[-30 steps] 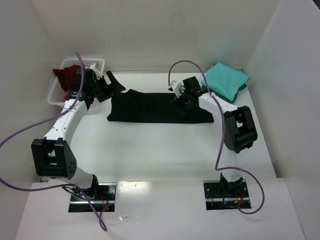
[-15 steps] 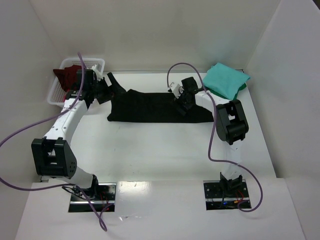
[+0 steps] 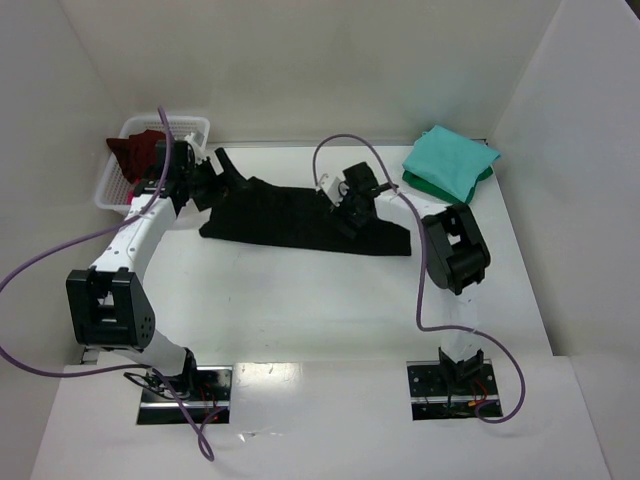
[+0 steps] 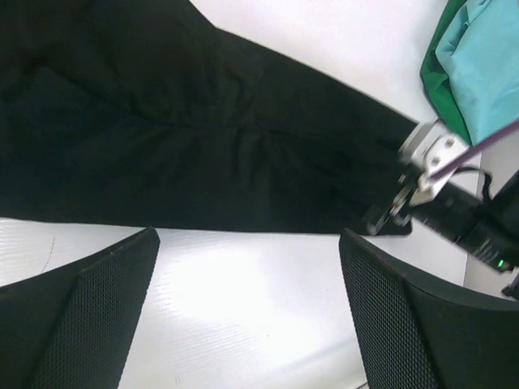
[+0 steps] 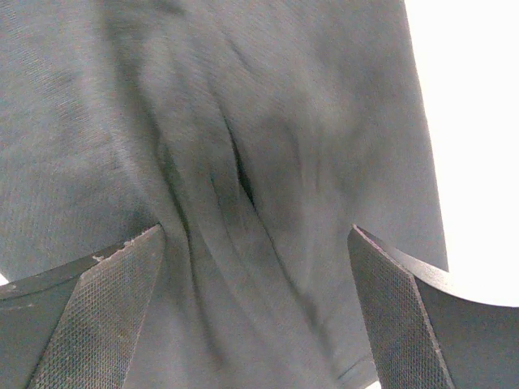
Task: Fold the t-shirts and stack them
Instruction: Rotate the tshirt 90 degrees
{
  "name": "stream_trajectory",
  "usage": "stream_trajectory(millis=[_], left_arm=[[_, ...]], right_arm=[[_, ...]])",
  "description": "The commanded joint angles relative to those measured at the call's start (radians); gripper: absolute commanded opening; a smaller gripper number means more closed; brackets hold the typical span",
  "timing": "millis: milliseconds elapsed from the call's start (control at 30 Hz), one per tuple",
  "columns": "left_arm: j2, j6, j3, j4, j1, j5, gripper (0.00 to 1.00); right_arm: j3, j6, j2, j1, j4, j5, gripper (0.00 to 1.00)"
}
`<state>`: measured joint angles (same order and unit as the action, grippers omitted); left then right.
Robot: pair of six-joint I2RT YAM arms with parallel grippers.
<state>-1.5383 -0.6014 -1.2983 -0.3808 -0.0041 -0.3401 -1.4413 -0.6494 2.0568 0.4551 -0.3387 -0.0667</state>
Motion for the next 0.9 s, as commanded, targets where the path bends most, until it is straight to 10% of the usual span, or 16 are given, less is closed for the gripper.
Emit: stream_trajectory(millis=[0,867], left_arm=[[0.021,0.023,0.022,0.020,0.009,-0.015,0.99],[-0.193,-0.028,0.096,0.055,-0.010,0.265,0.99]], right_arm=[[0.054,0.028,-0.043,0.108,-0.051,-0.049,1.00],[0.291,0.395,-0.195,0.467,0.023,-0.261,1.00]])
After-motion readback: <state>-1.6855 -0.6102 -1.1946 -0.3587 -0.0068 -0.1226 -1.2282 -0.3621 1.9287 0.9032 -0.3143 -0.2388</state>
